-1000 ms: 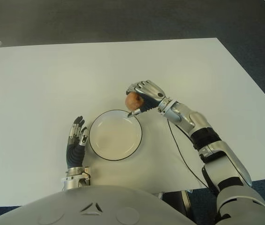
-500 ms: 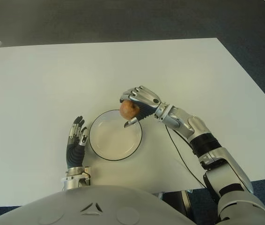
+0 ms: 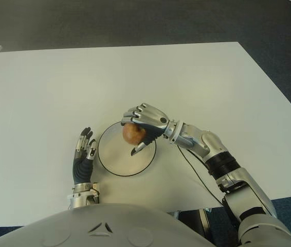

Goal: Put the apples into the plate.

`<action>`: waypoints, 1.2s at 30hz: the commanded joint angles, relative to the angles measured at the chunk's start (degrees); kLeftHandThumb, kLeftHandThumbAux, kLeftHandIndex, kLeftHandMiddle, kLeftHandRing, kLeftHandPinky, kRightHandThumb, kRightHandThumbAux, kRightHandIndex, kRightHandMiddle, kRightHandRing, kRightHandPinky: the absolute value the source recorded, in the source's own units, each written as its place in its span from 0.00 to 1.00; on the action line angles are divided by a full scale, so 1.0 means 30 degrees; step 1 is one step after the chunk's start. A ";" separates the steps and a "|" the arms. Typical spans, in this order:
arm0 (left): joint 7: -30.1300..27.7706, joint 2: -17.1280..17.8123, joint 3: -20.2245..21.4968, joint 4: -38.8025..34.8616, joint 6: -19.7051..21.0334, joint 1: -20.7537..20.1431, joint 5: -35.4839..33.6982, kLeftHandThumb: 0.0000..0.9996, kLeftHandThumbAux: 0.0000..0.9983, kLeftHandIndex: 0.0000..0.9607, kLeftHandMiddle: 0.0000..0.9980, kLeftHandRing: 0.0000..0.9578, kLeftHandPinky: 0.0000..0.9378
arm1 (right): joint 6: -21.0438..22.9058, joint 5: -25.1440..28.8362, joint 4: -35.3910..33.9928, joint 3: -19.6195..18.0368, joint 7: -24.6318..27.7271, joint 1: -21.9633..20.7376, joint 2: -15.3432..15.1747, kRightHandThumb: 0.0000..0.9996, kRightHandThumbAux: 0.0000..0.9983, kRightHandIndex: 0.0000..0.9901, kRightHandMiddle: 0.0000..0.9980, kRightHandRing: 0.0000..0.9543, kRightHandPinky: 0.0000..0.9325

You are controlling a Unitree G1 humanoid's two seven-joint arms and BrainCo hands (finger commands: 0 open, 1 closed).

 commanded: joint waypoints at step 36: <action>0.0717 -0.0989 0.0075 0.0000 0.1204 -0.0172 0.0635 0.02 0.47 0.00 0.00 0.00 0.00 | 0.0237 -0.5051 -0.1250 0.2037 -0.0780 0.1589 0.0748 0.70 0.72 0.44 0.88 0.91 0.93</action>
